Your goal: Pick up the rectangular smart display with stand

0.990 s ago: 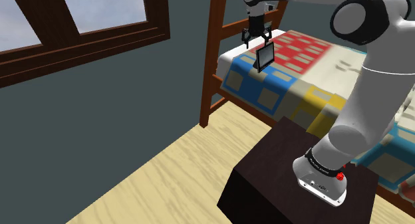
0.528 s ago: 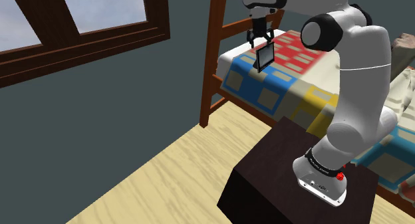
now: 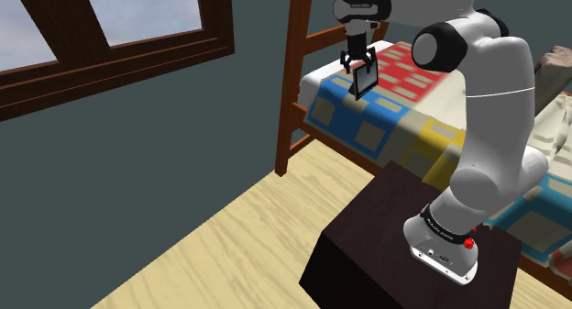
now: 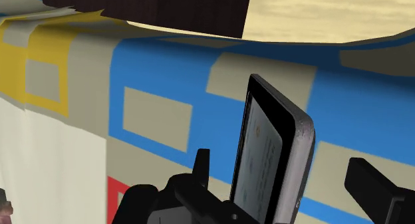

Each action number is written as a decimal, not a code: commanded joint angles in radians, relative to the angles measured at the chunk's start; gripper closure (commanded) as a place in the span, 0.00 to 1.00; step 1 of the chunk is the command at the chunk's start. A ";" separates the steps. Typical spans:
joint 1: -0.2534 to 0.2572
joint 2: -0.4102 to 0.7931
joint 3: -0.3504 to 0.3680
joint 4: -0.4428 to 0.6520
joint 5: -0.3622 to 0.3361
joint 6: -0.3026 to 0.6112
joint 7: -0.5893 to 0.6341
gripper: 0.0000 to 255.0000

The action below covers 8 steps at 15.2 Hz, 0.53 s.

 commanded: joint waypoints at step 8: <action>0.000 -0.003 0.000 -0.017 0.000 0.014 0.002 1.00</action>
